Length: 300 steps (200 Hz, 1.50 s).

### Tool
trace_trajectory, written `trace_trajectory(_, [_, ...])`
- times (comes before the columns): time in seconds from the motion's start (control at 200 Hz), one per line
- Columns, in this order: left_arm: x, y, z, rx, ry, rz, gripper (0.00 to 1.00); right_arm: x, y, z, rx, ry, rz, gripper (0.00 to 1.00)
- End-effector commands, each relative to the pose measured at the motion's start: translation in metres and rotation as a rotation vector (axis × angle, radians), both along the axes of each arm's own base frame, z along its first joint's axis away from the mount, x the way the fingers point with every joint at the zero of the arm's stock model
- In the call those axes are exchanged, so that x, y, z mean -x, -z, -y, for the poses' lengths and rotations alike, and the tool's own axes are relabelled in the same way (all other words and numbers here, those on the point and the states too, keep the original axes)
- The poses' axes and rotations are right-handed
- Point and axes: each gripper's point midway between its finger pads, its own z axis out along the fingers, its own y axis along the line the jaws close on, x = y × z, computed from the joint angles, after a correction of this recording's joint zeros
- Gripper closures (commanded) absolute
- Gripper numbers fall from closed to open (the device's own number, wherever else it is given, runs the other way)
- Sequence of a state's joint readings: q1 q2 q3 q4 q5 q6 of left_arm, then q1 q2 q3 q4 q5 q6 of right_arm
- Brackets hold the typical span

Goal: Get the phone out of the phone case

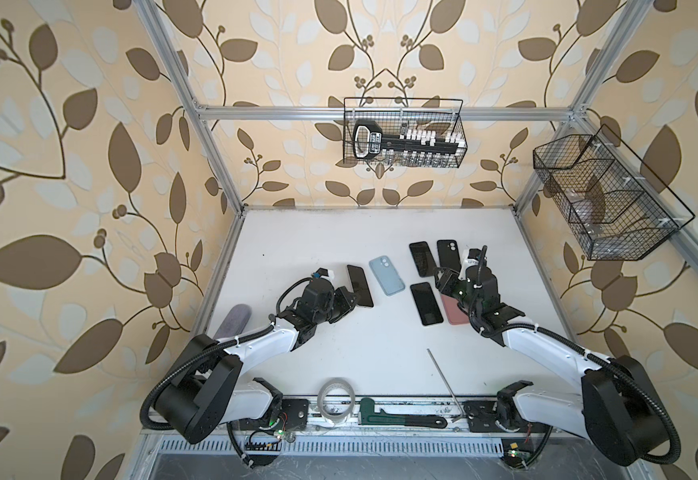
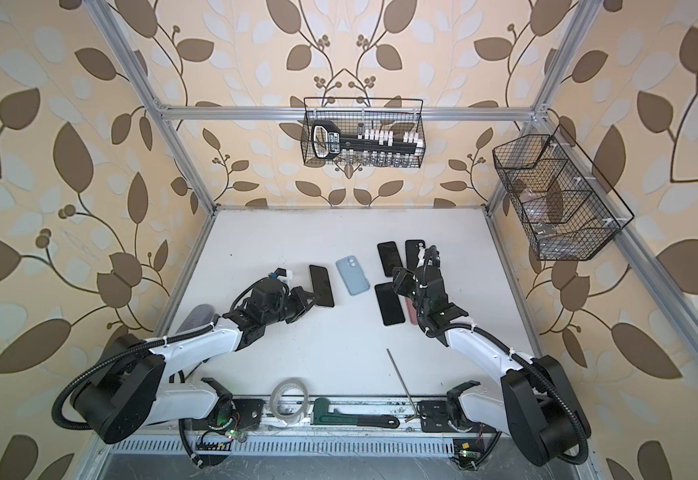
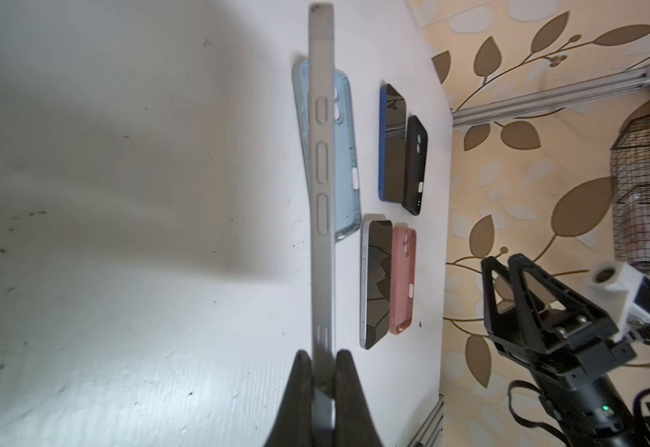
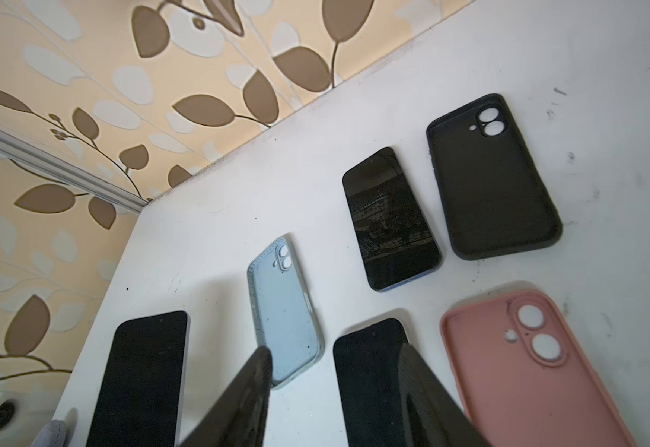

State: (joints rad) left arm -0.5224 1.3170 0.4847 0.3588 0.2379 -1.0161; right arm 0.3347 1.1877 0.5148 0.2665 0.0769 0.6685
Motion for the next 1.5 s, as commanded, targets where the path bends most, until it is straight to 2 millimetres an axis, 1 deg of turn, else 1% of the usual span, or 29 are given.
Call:
trace_trajectory(0.0, [-0.019,-0.022,0.008,0.015,-0.016,0.139,1.00,0.013,0.013,0.004,0.026,-0.048,-0.033,0.47])
trace_trajectory(0.145, [-0.021,-0.004,0.011,0.002,-0.032,0.113,1.00,0.017,0.012,0.014,0.035,-0.045,-0.026,0.46])
trace_trajectory(0.2, [-0.021,-0.003,0.015,0.010,-0.031,0.114,1.00,0.019,0.011,0.017,0.039,-0.046,-0.024,0.46])
trace_trajectory(0.215, [-0.021,0.006,0.016,0.000,-0.029,0.094,1.00,0.019,0.010,0.017,0.041,-0.048,-0.023,0.46])
trace_trajectory(0.33, [-0.020,0.017,0.019,-0.011,-0.033,0.082,1.00,0.021,0.009,0.022,0.056,-0.050,-0.017,0.46])
trace_trajectory(0.37, [-0.019,0.021,0.018,-0.012,-0.036,0.078,0.95,0.021,0.009,0.023,0.060,-0.048,-0.017,0.46])
trace_trajectory(0.445, [-0.018,0.027,0.017,-0.017,-0.043,0.072,0.92,0.021,0.010,0.025,0.058,-0.050,-0.020,0.46])
trace_trajectory(0.515, [-0.017,0.032,0.015,-0.032,-0.050,0.063,0.83,0.022,0.012,0.027,0.056,-0.049,-0.023,0.46])
trace_trajectory(0.615, [-0.016,0.039,0.012,-0.051,-0.057,0.052,0.77,0.022,0.014,0.029,0.056,-0.048,-0.024,0.46])
trace_trajectory(0.805, [-0.010,0.055,0.006,-0.084,-0.070,0.025,0.58,0.023,0.016,0.030,0.062,-0.048,-0.026,0.46])
trace_trajectory(0.865, [-0.008,0.058,0.004,-0.094,-0.072,0.019,0.48,0.022,0.016,0.031,0.069,-0.050,-0.027,0.46])
trace_trajectory(0.905, [-0.007,0.059,0.002,-0.104,-0.074,0.018,0.37,0.022,0.016,0.030,0.074,-0.053,-0.024,0.46])
trace_trajectory(0.955, [-0.006,0.059,-0.001,-0.125,-0.076,0.018,0.26,0.021,0.016,0.029,0.077,-0.065,-0.023,0.45])
trace_trajectory(1.055, [-0.006,0.048,-0.008,-0.196,-0.069,0.042,0.02,0.017,0.016,0.030,0.085,-0.085,-0.017,0.45])
trace_trajectory(1.09, [-0.007,0.044,-0.011,-0.235,-0.066,0.050,0.01,0.015,0.015,0.032,0.094,-0.088,-0.013,0.44])
trace_trajectory(1.095, [-0.009,0.038,-0.011,-0.228,-0.070,0.064,0.01,0.014,0.015,0.032,0.094,-0.088,-0.012,0.44])
trace_trajectory(1.11, [-0.010,0.030,-0.012,-0.250,-0.061,0.091,0.01,0.013,0.015,0.034,0.100,-0.088,-0.009,0.43])
trace_trajectory(1.15, [-0.014,0.018,-0.019,-0.308,-0.066,0.126,0.01,0.009,0.013,0.038,0.110,-0.084,-0.004,0.40])
trace_trajectory(1.16, [-0.015,0.015,-0.021,-0.323,-0.072,0.134,0.01,0.008,0.013,0.040,0.113,-0.083,-0.005,0.30])
trace_trajectory(1.165, [-0.015,0.014,-0.022,-0.332,-0.074,0.137,0.01,0.008,0.013,0.041,0.114,-0.082,-0.002,0.23])
trace_trajectory(1.17, [-0.016,0.012,-0.023,-0.340,-0.077,0.141,0.01,0.008,0.013,0.041,0.115,-0.082,-0.002,0.20])
trace_trajectory(1.175, [-0.016,0.010,-0.025,-0.347,-0.082,0.143,0.01,0.007,0.013,0.042,0.116,-0.081,-0.001,0.10])
trace_trajectory(1.18, [-0.017,0.009,-0.026,-0.355,-0.087,0.145,0.01,0.007,0.013,0.043,0.117,-0.080,0.001,0.05])
trace_trajectory(1.195, [-0.018,0.005,-0.031,-0.390,-0.094,0.155,0.01,0.005,0.012,0.045,0.121,-0.078,0.006,0.01])
trace_trajectory(1.27, [-0.026,-0.018,-0.062,-0.579,-0.170,0.194,0.01,0.000,0.009,0.061,0.156,-0.039,0.030,0.00])
trace_trajectory(1.345, [-0.036,-0.048,-0.092,-0.747,-0.254,0.253,0.01,-0.004,0.006,0.076,0.207,-0.008,0.065,0.00])
trace_trajectory(1.38, [-0.040,-0.060,-0.104,-0.795,-0.279,0.288,0.01,-0.006,0.005,0.082,0.239,0.002,0.075,0.00])
trace_trajectory(1.425, [-0.047,-0.073,-0.114,-0.847,-0.296,0.360,0.01,-0.008,0.005,0.097,0.257,0.070,0.060,0.00])
trace_trajectory(1.495, [-0.052,-0.087,-0.145,-0.948,-0.383,0.404,0.01,-0.010,0.000,0.114,0.304,0.135,0.069,0.00])
